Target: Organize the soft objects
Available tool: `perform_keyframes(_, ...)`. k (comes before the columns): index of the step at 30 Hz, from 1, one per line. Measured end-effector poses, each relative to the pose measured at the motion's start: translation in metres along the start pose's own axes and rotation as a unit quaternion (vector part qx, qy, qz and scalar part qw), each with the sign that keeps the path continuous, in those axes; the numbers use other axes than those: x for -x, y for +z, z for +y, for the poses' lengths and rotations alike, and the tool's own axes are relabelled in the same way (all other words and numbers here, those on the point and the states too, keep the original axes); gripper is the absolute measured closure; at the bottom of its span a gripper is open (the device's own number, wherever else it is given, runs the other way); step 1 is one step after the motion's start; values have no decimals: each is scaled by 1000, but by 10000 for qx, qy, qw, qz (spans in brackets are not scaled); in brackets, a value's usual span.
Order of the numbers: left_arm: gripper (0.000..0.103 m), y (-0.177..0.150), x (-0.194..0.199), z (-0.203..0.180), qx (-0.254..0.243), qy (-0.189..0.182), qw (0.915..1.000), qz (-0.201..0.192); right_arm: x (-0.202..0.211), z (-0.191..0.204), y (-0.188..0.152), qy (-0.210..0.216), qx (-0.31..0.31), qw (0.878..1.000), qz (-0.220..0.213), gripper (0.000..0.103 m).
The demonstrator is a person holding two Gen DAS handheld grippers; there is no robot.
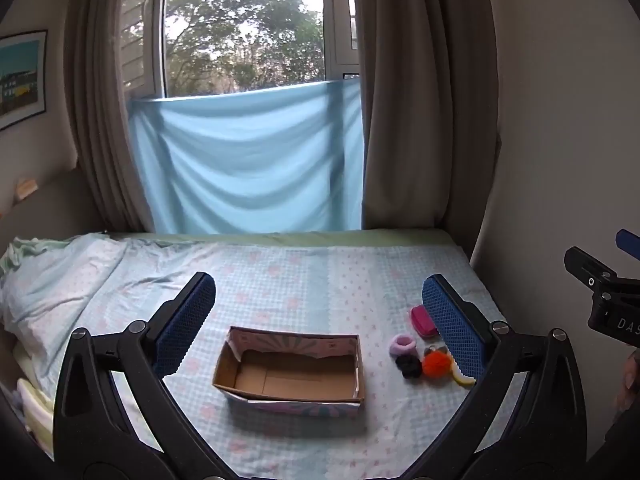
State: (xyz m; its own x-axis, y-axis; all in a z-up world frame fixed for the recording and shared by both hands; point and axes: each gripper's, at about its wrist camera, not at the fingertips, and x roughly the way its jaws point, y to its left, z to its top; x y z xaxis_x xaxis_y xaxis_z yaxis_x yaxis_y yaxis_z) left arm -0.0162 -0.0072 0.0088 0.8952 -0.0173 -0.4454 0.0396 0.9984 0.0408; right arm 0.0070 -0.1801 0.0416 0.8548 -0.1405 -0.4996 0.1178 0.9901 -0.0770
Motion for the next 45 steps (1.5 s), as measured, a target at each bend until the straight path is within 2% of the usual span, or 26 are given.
perform_keyframes(45, 0, -4, -21, 6, 69, -22, 9998, 193, 0, 8, -6, -133, -77, 9998, 82, 0)
